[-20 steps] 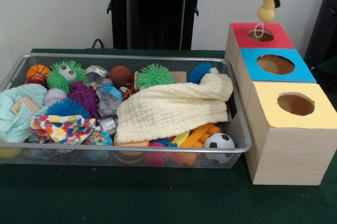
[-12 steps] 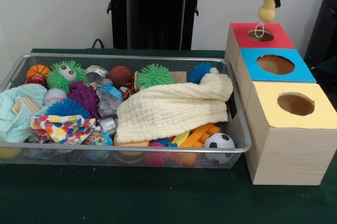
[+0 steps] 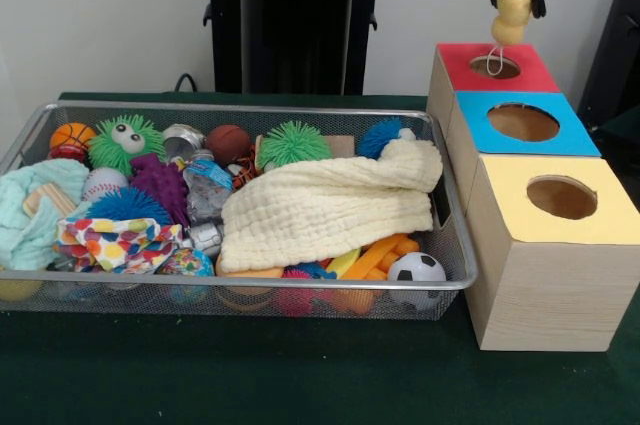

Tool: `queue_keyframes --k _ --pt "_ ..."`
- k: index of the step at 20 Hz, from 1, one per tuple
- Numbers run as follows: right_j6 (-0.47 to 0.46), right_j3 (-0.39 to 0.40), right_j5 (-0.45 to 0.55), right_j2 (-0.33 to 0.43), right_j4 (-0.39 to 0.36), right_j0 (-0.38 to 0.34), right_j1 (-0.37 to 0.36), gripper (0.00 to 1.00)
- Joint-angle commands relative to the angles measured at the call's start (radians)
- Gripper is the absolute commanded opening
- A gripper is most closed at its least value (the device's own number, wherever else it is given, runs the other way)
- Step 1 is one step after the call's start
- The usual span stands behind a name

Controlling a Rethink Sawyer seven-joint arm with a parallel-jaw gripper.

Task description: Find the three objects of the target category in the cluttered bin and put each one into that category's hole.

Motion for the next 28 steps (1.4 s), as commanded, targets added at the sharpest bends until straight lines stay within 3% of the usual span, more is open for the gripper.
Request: queue_keyframes --k 1,7,13,15,28 --pt "0.098 -0.011 -0.069 0.025 0.046 -0.015 0.012 1.00" --pt "0.098 0.005 -0.073 0.032 0.060 -0.020 -0.007 1.00" --pt "0.076 -0.049 -0.099 0.007 0.008 -0.018 0.005 1.00" --pt "0.071 -0.045 -0.145 -0.001 -0.013 -0.016 -0.011 1.00" --pt "0.098 -0.043 -0.203 -0.042 -0.044 0.014 -0.013 1.00"
